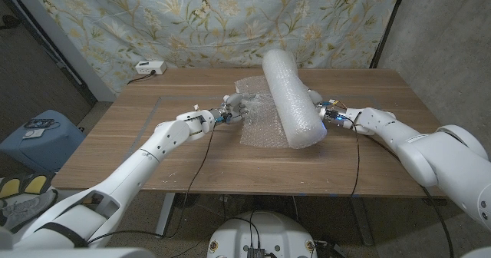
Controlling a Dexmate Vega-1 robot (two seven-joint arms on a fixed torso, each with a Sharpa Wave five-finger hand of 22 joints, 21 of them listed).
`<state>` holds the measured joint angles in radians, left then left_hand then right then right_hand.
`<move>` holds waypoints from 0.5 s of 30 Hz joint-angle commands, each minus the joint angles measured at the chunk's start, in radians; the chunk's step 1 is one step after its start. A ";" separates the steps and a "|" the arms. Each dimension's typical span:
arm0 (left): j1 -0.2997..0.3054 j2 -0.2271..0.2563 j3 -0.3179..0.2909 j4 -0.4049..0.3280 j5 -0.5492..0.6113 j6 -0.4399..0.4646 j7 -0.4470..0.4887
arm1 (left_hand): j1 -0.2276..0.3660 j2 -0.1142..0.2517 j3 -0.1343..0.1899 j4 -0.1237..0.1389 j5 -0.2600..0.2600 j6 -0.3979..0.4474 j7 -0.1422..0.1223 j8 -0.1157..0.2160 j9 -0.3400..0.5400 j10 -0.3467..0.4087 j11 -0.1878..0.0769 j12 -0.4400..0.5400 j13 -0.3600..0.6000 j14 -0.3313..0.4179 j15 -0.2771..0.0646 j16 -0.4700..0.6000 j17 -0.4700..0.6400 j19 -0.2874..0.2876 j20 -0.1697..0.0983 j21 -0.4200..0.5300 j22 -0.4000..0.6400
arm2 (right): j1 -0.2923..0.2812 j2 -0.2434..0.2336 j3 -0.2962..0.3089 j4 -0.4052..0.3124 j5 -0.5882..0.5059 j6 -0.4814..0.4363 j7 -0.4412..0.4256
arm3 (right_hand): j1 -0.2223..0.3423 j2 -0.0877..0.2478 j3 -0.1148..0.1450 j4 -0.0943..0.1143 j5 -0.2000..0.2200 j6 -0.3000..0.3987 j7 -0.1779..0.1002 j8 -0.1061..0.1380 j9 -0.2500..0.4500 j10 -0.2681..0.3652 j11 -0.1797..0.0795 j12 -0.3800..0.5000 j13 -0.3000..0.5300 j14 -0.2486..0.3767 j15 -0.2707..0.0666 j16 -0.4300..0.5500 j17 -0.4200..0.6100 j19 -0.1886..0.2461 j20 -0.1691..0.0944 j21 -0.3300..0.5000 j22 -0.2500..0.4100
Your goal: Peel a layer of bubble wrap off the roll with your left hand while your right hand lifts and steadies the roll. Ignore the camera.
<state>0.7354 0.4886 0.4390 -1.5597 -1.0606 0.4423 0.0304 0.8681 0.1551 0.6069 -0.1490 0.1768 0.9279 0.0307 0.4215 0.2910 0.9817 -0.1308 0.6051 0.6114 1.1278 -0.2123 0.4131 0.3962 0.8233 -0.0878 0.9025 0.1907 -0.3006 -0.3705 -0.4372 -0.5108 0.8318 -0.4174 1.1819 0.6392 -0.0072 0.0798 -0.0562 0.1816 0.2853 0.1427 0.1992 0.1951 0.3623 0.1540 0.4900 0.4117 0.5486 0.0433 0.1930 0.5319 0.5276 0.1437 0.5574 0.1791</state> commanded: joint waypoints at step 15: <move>0.011 0.027 -0.005 -0.040 -0.015 0.010 0.018 | -0.007 -0.003 0.003 0.007 0.001 0.007 0.008 -0.005 0.008 0.026 -0.014 -0.005 0.005 0.003 -0.002 -0.004 0.004 -0.003 -0.006 0.011 -0.001 | 0.001 0.006 0.023 0.043 -0.026 0.017 0.041 | -0.023 0.004 -0.006 0.001 0.011 -0.026 0.019 -0.004 0.002 -0.019 0.003 -0.025 0.002 -0.030 0.005 0.003 -0.013 -0.007 0.011 -0.016 0.004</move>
<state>0.7425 0.5075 0.4346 -1.5846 -1.0680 0.4423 0.0401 0.8681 0.1551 0.6068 -0.1490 0.1768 0.9295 0.0320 0.4167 0.2970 0.9818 -0.1308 0.6051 0.6142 1.1292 -0.2105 0.4104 0.3969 0.8234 -0.0877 0.9063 0.1908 -0.2743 -0.3470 -0.4262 -0.4311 0.8046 -0.3710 1.2212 0.6249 -0.0033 0.0786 -0.0550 0.1855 0.2685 0.1413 0.1992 0.1953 0.3469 0.1536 0.4695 0.4118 0.5248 0.0485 0.1928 0.5182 0.5189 0.1522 0.5428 0.1789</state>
